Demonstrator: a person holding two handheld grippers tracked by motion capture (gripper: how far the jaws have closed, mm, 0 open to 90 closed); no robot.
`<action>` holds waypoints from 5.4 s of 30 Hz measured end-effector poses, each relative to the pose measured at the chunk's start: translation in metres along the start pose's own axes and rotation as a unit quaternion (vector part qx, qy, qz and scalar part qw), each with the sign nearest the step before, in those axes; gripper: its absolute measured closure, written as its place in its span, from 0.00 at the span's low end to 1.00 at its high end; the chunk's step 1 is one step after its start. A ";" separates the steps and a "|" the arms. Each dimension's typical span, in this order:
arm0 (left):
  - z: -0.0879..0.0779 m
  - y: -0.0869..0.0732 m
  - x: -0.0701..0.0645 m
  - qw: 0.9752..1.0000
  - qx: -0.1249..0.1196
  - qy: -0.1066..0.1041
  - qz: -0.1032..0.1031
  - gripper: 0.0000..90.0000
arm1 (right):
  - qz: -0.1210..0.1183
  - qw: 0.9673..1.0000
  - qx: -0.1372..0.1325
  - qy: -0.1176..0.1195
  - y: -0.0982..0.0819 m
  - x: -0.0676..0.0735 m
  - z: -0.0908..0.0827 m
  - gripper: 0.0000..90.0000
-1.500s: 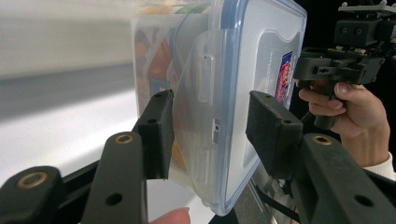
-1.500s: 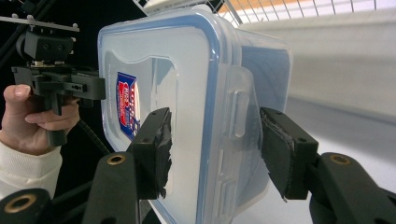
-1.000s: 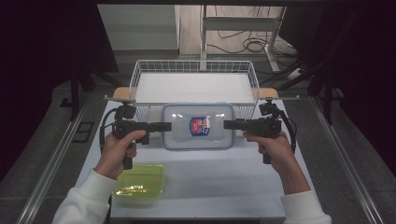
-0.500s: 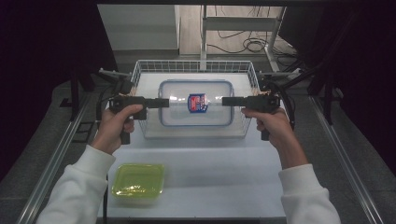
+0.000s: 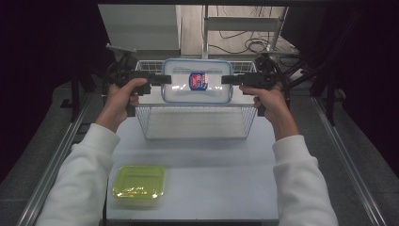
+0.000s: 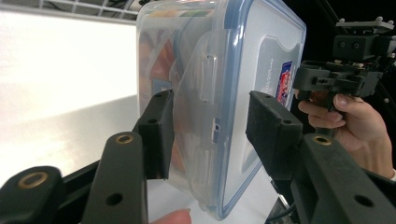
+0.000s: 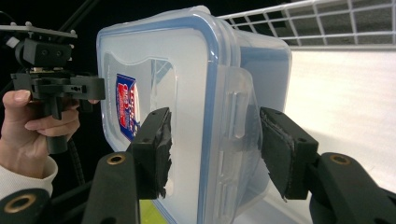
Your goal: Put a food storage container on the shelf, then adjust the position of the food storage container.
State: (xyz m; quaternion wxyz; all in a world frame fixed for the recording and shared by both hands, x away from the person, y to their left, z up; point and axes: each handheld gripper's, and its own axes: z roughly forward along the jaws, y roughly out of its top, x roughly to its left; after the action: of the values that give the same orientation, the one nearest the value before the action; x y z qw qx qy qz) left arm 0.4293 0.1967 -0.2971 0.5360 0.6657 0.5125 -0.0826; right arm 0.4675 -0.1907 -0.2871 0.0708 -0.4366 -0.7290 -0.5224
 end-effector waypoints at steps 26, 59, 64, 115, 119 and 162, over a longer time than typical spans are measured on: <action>0.025 0.022 0.049 0.995 0.000 -0.029 -0.093 0.55 | 0.092 0.995 0.002 -0.044 0.028 -0.025 0.035 0.45; 0.001 0.003 0.005 0.998 -0.057 0.014 0.007 0.29 | 0.035 0.992 -0.062 -0.108 0.007 0.006 0.004 0.29; -0.013 -0.022 -0.012 0.998 -0.046 0.017 0.041 0.30 | -0.009 0.994 -0.040 -0.103 -0.014 0.016 -0.009 0.30; -0.078 -0.215 0.036 0.983 0.040 0.132 0.118 0.30 | -0.096 0.990 0.086 -0.052 -0.191 0.009 -0.023 0.33; -0.094 -0.218 0.042 0.977 0.046 0.161 0.129 0.31 | -0.095 0.990 0.090 -0.056 -0.194 0.008 -0.023 0.33; -0.054 -0.277 0.072 0.951 0.223 0.178 0.118 0.99 | -0.088 0.989 0.103 -0.053 -0.198 0.007 -0.016 0.32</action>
State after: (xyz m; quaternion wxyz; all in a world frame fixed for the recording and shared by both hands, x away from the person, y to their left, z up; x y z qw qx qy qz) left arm 0.2246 0.2548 -0.4967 0.2803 0.8278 0.4858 -0.0109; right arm 0.3167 -0.2144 -0.4148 0.0300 -0.3881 -0.8172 -0.4250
